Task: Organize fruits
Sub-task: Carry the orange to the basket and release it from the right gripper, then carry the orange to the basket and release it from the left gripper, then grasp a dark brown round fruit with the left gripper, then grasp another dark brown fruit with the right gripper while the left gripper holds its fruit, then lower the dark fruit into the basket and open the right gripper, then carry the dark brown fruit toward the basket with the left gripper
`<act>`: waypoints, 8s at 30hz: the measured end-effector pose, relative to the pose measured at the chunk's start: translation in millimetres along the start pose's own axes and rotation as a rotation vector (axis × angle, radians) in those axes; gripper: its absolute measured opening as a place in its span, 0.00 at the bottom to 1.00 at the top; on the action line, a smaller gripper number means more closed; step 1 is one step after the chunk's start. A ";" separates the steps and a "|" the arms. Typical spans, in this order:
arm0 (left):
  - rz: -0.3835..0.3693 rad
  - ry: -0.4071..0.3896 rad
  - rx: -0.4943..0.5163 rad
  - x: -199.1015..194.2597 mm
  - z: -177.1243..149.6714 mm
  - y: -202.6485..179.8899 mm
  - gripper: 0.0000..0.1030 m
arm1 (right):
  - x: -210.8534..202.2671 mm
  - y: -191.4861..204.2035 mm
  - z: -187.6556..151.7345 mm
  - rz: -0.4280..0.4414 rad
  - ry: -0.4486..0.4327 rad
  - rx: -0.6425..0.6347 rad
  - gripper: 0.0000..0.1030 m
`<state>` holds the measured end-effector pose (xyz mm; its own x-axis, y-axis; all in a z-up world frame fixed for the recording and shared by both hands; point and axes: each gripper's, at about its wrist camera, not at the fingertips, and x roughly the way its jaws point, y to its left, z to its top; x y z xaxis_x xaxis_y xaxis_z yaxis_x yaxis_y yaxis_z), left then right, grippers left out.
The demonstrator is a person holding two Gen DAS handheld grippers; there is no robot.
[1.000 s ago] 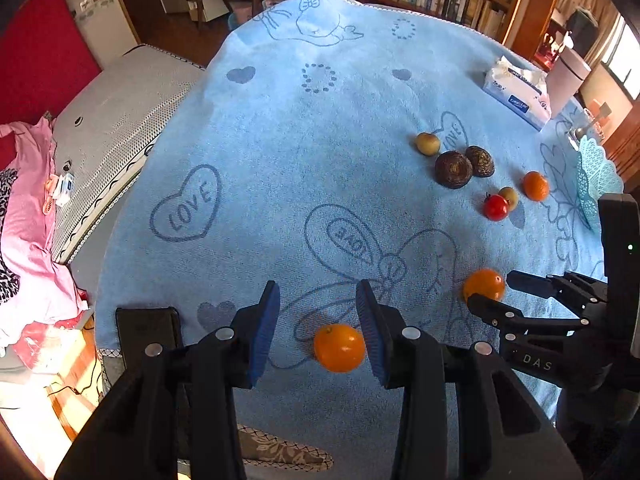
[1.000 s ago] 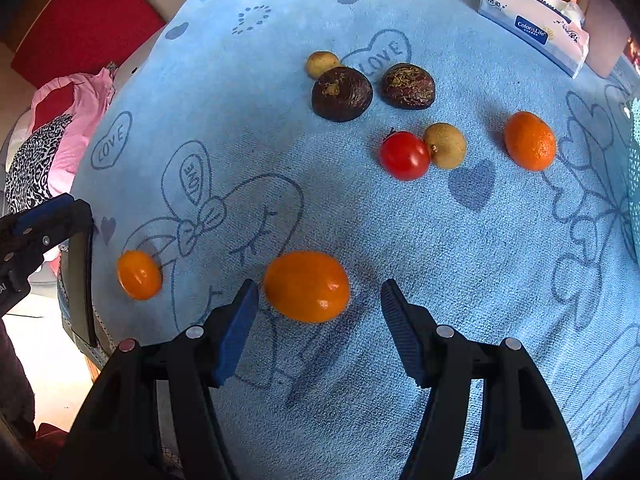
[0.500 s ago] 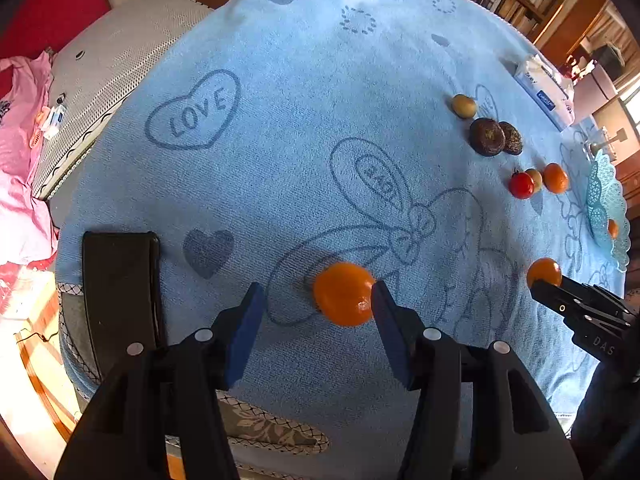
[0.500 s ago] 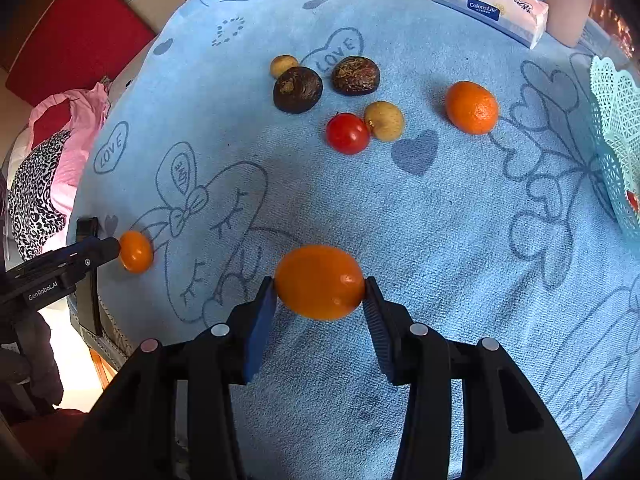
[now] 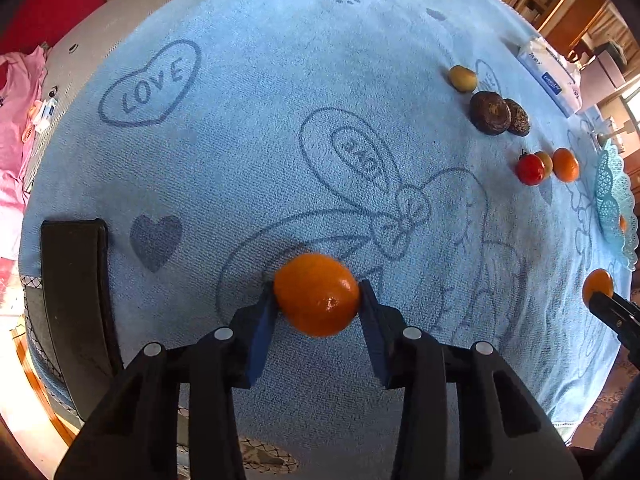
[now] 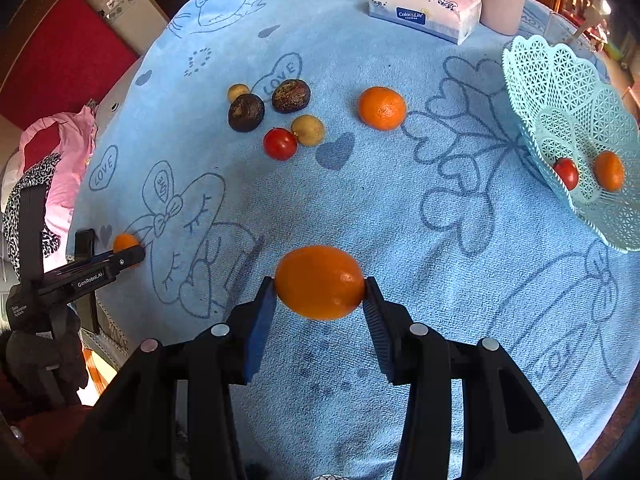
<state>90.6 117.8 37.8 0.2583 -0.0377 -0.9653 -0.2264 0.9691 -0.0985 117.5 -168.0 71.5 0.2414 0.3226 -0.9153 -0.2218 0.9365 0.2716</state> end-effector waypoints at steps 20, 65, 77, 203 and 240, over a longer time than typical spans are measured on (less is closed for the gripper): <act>-0.053 -0.087 0.078 -35.3 8.6 -57.5 0.40 | -80.8 -143.9 22.2 -0.210 -0.218 0.290 0.45; -0.277 -0.128 0.617 -28.2 49.5 -408.8 0.61 | -148.6 -259.5 -139.0 -0.285 -0.249 0.614 0.59; -0.215 -0.140 0.504 -35.1 54.9 -347.9 0.65 | -127.1 -237.6 -109.3 -0.236 -0.220 0.525 0.59; -0.069 -0.138 0.161 -51.7 31.2 -88.6 0.42 | -36.9 -56.5 73.1 -0.051 -0.144 0.086 0.39; -0.162 -0.146 0.391 -54.5 17.7 -213.1 0.42 | -121.5 -205.0 -22.6 -0.222 -0.274 0.465 0.53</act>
<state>141.4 -82.4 115.6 0.3970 -0.1895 -0.8980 0.1928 0.9738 -0.1203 112.2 -402.3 120.3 0.4841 0.0775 -0.8716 0.2853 0.9277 0.2409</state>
